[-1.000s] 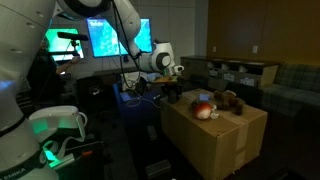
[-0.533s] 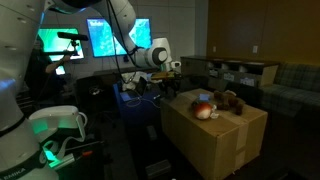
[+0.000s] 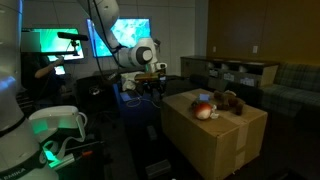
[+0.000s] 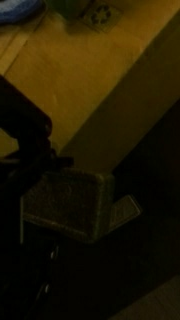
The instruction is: Place the plastic and the towel from the box onto the table. Move the brown and red toys onto the box. Transfer the black object on the right of the box to the table. Put the blue object from the table onto the box. Pick up the black object from the box and position it on the table. Lastly, take the black object from the left side of the table and place it on the box.
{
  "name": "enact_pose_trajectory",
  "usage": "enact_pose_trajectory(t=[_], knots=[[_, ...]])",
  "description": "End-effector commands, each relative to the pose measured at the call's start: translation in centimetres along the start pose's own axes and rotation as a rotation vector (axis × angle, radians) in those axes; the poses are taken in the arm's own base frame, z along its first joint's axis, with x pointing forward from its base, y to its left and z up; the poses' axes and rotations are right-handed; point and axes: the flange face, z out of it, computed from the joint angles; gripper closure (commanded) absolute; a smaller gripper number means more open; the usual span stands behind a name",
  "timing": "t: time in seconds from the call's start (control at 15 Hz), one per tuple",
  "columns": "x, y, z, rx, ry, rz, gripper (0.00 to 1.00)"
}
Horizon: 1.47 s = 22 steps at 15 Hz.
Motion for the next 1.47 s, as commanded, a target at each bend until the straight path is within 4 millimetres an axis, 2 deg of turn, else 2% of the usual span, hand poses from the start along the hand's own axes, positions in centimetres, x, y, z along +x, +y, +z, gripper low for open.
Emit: enact_pose_trajectory(t=[0.0, 0.27, 0.53, 1.0, 1.4], knots=[[-3.3, -4.0, 0.0, -0.014, 0.005, -0.004, 0.67], [-5.3, -8.4, 3.3, -0.008, 0.002, -0.016, 0.67], [-6.6, -11.1, 7.3, -0.016, 0.012, -0.023, 0.67], [-8.0, -11.5, 15.4, -0.05, -0.028, 0.007, 0.67], [-9.1, -9.6, 20.9, -0.037, -0.09, 0.08, 0.67]])
